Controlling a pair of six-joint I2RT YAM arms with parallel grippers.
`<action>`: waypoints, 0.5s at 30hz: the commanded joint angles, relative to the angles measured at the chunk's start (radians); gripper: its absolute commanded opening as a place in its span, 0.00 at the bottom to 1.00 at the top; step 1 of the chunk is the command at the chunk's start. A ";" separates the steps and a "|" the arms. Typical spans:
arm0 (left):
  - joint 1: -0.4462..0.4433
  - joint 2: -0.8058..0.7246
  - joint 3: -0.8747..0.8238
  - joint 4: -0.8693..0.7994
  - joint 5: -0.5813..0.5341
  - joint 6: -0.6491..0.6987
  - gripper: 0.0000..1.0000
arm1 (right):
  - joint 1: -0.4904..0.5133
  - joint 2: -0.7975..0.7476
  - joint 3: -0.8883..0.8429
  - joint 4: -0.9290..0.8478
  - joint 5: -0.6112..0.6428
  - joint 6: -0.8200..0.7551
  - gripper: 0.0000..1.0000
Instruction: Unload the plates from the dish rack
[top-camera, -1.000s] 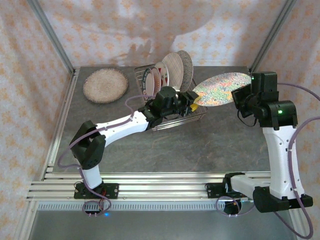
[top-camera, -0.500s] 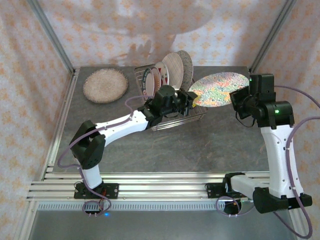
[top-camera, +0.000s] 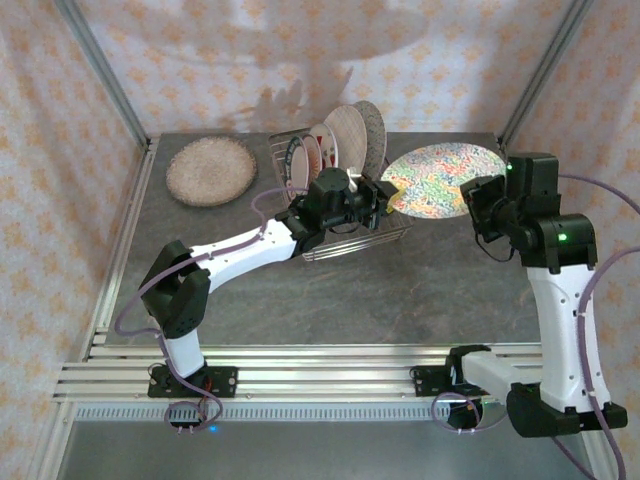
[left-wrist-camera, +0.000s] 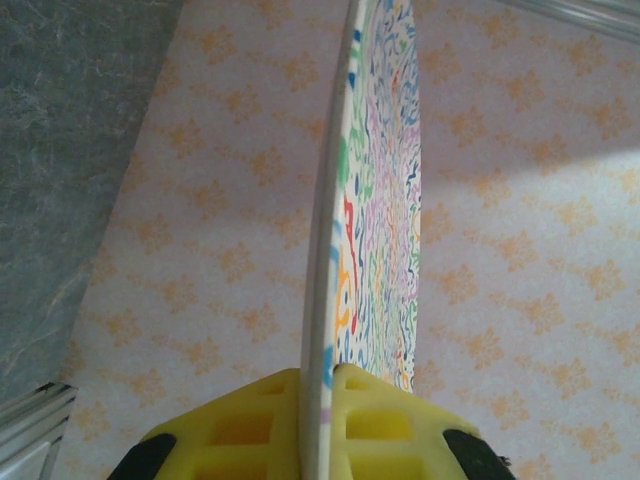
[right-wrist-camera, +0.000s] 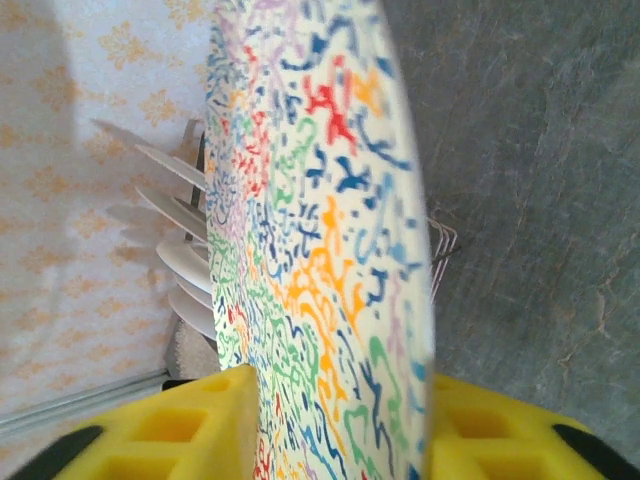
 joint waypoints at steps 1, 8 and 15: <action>0.006 -0.024 0.025 0.047 0.049 0.078 0.00 | -0.002 -0.020 0.031 0.016 0.024 -0.036 0.49; 0.028 -0.061 0.024 0.060 0.062 0.110 0.00 | -0.002 -0.051 0.074 -0.065 0.101 -0.081 0.69; 0.054 -0.114 0.021 0.022 0.080 0.172 0.00 | -0.002 -0.121 0.092 0.019 0.127 -0.234 0.77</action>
